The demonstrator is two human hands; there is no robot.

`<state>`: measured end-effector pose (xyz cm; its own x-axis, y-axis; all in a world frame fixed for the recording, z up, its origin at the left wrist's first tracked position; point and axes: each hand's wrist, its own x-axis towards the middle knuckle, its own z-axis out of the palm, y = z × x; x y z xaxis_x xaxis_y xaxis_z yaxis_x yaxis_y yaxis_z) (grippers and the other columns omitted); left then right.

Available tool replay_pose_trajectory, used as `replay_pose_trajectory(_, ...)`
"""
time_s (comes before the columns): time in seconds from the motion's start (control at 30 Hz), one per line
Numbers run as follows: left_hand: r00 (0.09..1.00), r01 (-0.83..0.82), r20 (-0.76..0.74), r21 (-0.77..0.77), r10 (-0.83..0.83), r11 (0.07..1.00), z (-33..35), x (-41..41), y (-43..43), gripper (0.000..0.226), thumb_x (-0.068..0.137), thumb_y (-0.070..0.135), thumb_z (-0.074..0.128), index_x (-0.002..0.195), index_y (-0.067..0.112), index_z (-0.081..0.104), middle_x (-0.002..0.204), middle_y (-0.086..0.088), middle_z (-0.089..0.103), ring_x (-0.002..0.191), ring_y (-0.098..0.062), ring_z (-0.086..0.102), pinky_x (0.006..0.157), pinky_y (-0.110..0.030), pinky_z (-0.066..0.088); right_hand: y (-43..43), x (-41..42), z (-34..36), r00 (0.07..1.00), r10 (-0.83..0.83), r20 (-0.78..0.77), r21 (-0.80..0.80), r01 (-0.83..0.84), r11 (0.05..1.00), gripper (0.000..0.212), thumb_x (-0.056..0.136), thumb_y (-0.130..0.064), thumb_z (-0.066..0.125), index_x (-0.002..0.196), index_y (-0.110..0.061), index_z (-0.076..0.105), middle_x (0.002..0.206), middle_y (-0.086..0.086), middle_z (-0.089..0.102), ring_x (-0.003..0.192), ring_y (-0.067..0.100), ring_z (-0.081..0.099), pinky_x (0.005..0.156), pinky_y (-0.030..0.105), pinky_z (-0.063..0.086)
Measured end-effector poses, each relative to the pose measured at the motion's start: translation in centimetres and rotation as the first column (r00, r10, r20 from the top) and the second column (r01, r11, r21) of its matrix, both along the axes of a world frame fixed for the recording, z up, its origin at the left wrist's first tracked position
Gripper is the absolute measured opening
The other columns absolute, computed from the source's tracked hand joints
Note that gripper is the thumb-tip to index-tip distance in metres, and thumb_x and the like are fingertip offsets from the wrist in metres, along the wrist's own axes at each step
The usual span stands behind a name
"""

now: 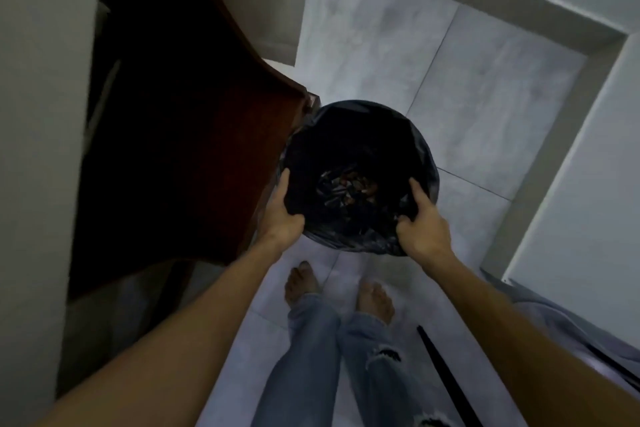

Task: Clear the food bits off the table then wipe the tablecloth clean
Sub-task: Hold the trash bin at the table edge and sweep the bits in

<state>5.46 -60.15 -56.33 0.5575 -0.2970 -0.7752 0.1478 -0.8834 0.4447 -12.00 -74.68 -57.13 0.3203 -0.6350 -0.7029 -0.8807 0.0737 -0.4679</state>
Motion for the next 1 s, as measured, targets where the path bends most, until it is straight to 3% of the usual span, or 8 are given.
replay_pose_trajectory(0.1,0.999,-0.029,0.039,0.032,0.028,0.999,-2.5,1.4,-0.5,0.092,0.087,-0.002,0.054,0.153,0.048,0.015,0.156,0.003,0.037,0.134,-0.022,0.047,0.113,-0.032,0.041,-0.7,1.8,-2.7,0.999,-0.041,0.020,0.003,0.041,0.999,0.077,0.089,-0.004,0.046,0.154,-0.037,0.021,0.099,0.007,0.060,0.073,0.027,0.060,0.065,0.038,0.054)
replay_pose_trajectory(0.27,0.993,-0.077,0.094,0.006,0.076,0.997,-5.5,2.1,-1.8,0.091,0.090,0.002,0.054,0.153,0.051,0.009,0.154,0.005,0.041,0.129,-0.019,0.051,0.095,-0.013,0.035,-1.5,3.2,-5.8,0.990,-0.129,0.059,-0.025,0.131,0.991,0.075,0.090,-0.002,0.044,0.152,-0.039,0.028,0.089,-0.001,0.054,0.072,0.021,0.059,0.073,0.038,0.057)
replay_pose_trajectory(0.4,0.990,-0.040,0.135,-0.008,0.041,0.999,-6.8,1.9,-2.9,0.093,0.093,0.010,0.058,0.152,0.051,0.000,0.152,0.008,0.041,0.130,-0.018,0.051,0.076,0.003,0.033,-2.9,4.2,-7.2,0.979,-0.184,0.082,-0.099,0.192,0.976,0.075,0.086,0.001,0.043,0.149,-0.040,0.036,0.099,0.002,0.059,0.081,0.023,0.058,0.088,0.039,0.056)
replay_pose_trajectory(0.53,0.991,-0.069,0.114,0.000,0.068,0.998,-6.9,2.0,-3.3,0.097,0.092,0.005,0.056,0.153,0.049,-0.004,0.155,0.004,0.038,0.123,-0.013,0.052,0.061,0.000,0.035,-4.0,4.8,-8.2,0.984,-0.137,0.113,-0.103,0.149,0.984,0.069,0.093,-0.006,0.046,0.149,-0.042,0.032,0.121,0.005,0.060,0.088,0.020,0.054,0.088,0.029,0.050)
replay_pose_trajectory(0.67,0.991,-0.038,0.126,-0.035,0.042,0.999,-3.5,1.5,-2.8,0.096,0.091,0.012,0.056,0.151,0.052,-0.007,0.154,0.006,0.040,0.132,-0.020,0.049,0.086,-0.020,0.039,-3.2,3.9,-6.9,0.989,0.030,0.148,-0.160,-0.006,0.987,0.057,0.098,-0.034,0.051,0.151,-0.039,0.031,0.144,0.007,0.048,0.125,0.028,0.052,0.100,0.033,0.043)
replay_pose_trajectory(0.8,0.992,-0.006,0.122,-0.101,0.018,0.995,3.3,1.0,-2.7,0.093,0.094,0.025,0.061,0.150,0.053,-0.008,0.143,0.013,0.046,0.125,-0.015,0.051,0.087,-0.023,0.037,-1.5,2.9,-0.7,0.985,0.082,0.154,-0.215,-0.047,0.975,0.060,0.096,-0.042,0.053,0.152,-0.031,0.032,0.157,0.014,0.028,0.141,0.031,0.034,0.110,0.036,0.034)
replay_pose_trajectory(0.9,0.992,-0.002,0.122,-0.122,0.017,0.993,9.7,0.5,-2.8,0.092,0.093,0.028,0.061,0.150,0.053,-0.007,0.143,-0.001,0.053,0.128,-0.022,0.054,0.097,-0.030,0.042,-0.8,2.9,6.6,0.973,0.023,0.229,-0.197,0.023,0.980,0.062,0.096,-0.042,0.054,0.152,-0.028,0.032,0.157,0.004,0.033,0.142,0.022,0.033,0.112,0.030,0.029)
replay_pose_trajectory(1.0,0.987,0.031,0.161,-0.183,-0.002,0.983,17.6,-0.4,-3.7,0.087,0.092,0.016,0.059,0.153,0.047,0.005,0.135,0.008,0.051,0.119,-0.016,0.057,0.093,-0.025,0.043,-0.1,3.6,14.5,0.952,-0.026,0.306,-0.120,0.066,0.991,0.065,0.095,-0.047,0.053,0.153,-0.031,0.027,0.149,-0.002,0.046,0.133,0.017,0.047,0.109,0.036,0.042)
